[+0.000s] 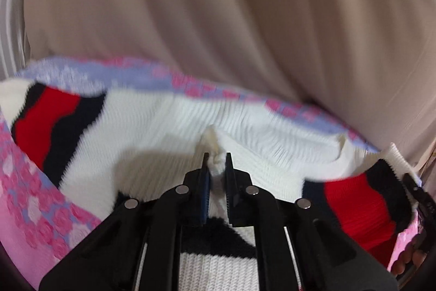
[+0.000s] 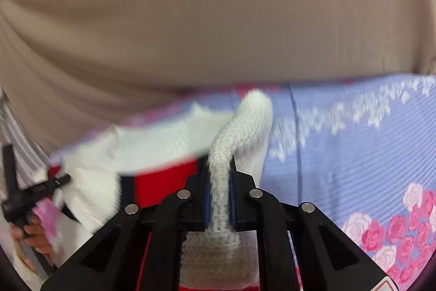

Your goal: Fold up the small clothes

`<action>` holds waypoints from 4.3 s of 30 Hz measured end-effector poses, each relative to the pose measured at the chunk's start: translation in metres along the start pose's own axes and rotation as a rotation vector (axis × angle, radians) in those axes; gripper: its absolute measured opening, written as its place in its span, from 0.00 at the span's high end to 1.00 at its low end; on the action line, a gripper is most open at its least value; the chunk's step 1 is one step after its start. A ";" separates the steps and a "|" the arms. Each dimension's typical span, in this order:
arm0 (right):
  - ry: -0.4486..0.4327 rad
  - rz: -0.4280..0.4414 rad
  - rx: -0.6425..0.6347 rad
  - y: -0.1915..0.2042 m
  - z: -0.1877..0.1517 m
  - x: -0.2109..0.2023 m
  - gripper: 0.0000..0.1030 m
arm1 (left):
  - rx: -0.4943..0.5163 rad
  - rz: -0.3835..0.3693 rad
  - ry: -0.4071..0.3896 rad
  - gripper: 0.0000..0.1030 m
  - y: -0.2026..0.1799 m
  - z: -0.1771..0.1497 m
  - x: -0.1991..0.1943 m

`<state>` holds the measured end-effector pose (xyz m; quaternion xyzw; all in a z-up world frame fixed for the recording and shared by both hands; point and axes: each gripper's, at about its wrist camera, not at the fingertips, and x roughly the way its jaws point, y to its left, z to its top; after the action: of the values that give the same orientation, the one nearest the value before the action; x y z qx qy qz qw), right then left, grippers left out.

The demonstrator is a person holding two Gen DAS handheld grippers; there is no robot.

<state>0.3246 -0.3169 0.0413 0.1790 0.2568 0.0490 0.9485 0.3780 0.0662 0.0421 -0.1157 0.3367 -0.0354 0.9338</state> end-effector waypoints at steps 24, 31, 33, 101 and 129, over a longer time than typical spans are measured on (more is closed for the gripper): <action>0.251 -0.131 -0.030 -0.046 -0.052 -0.040 1.00 | 0.135 0.153 0.085 0.87 -0.004 -0.059 0.051; 0.129 -0.208 -0.098 -0.038 0.029 -0.004 0.35 | 0.126 0.146 0.083 0.87 -0.003 -0.060 0.052; 0.173 -0.266 -0.050 -0.055 0.040 0.025 0.35 | 0.119 0.139 0.083 0.87 -0.001 -0.059 0.052; 0.273 -0.125 -0.151 0.032 -0.112 -0.057 0.37 | 0.118 -0.028 -0.169 0.95 -0.005 0.056 -0.130; 0.436 0.091 -0.071 0.078 -0.050 0.044 0.84 | -0.423 0.011 0.190 0.51 0.120 -0.038 -0.057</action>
<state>0.3377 -0.2203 0.0089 0.1421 0.4457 0.1385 0.8729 0.3082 0.1832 0.0202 -0.3032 0.4238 0.0306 0.8529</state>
